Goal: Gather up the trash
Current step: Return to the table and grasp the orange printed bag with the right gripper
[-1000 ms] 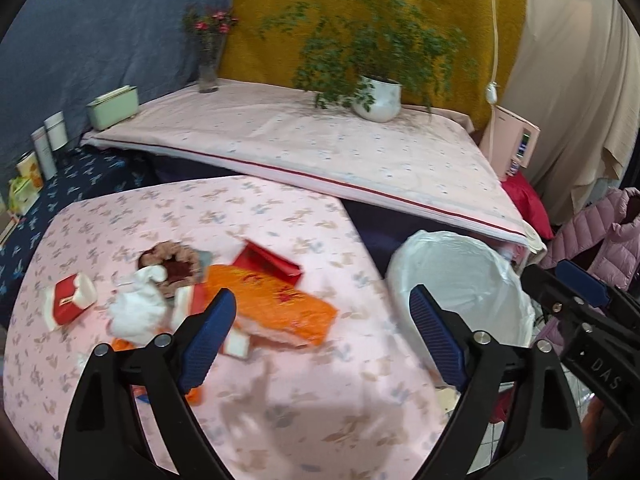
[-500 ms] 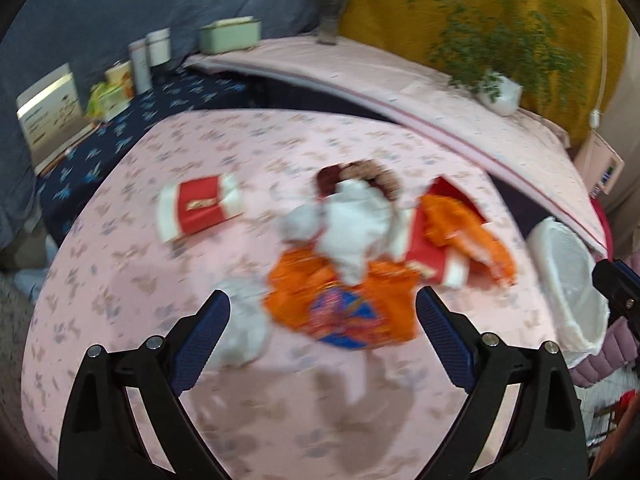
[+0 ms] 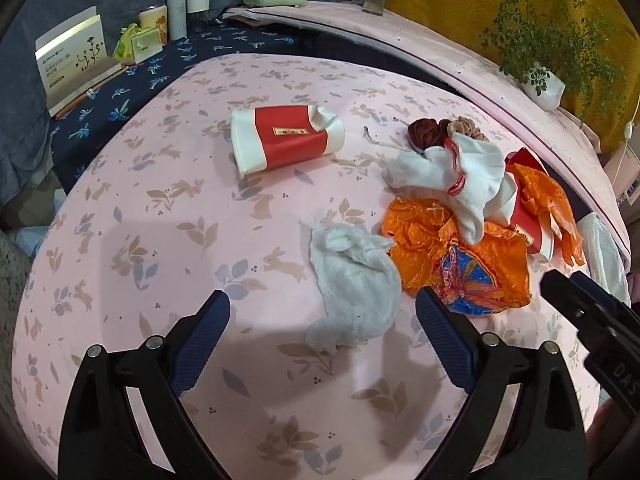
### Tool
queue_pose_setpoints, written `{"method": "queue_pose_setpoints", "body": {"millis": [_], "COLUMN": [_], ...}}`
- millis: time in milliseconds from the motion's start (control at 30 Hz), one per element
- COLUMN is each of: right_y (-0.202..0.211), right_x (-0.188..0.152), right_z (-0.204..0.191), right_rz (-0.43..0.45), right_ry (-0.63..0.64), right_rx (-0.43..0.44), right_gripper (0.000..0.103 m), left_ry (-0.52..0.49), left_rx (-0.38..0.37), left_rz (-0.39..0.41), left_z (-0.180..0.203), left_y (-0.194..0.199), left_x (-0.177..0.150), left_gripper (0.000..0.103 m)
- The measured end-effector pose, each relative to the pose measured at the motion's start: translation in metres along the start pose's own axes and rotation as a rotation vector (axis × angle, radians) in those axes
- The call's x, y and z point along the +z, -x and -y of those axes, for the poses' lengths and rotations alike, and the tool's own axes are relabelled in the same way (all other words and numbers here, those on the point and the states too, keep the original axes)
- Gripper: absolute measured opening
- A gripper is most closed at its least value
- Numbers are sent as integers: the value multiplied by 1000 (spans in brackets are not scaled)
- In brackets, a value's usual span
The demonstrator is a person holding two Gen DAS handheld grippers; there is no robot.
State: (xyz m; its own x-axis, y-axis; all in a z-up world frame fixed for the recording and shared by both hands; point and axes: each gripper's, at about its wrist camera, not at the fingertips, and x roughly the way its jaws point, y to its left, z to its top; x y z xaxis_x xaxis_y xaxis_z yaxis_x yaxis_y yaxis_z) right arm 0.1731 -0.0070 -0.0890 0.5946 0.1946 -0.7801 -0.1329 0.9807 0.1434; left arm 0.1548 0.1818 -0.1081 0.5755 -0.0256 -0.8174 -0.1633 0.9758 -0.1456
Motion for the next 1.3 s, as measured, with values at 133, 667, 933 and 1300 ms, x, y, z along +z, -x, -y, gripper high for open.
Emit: {"method": "queue_pose_setpoints", "body": {"millis": [133, 667, 933, 1300], "right_y": [-19, -35, 12, 96], "right_x": [-2, -6, 14, 60], "right_z": [-2, -11, -6, 32], "right_rz": [-36, -73, 37, 239], "right_ry": [-19, 5, 4, 0], "right_rx": [-5, 32, 51, 19], "right_gripper": [59, 13, 11, 11], "left_ry": [5, 7, -1, -109], "left_rx": [-25, -147, -175, -225], "left_rz": [-17, -47, -8, 138], "left_z": [-3, 2, 9, 61], "left_y": [-8, -12, 11, 71], "left_x": [-1, 0, 9, 43], "left_gripper": [86, 17, 9, 0]}}
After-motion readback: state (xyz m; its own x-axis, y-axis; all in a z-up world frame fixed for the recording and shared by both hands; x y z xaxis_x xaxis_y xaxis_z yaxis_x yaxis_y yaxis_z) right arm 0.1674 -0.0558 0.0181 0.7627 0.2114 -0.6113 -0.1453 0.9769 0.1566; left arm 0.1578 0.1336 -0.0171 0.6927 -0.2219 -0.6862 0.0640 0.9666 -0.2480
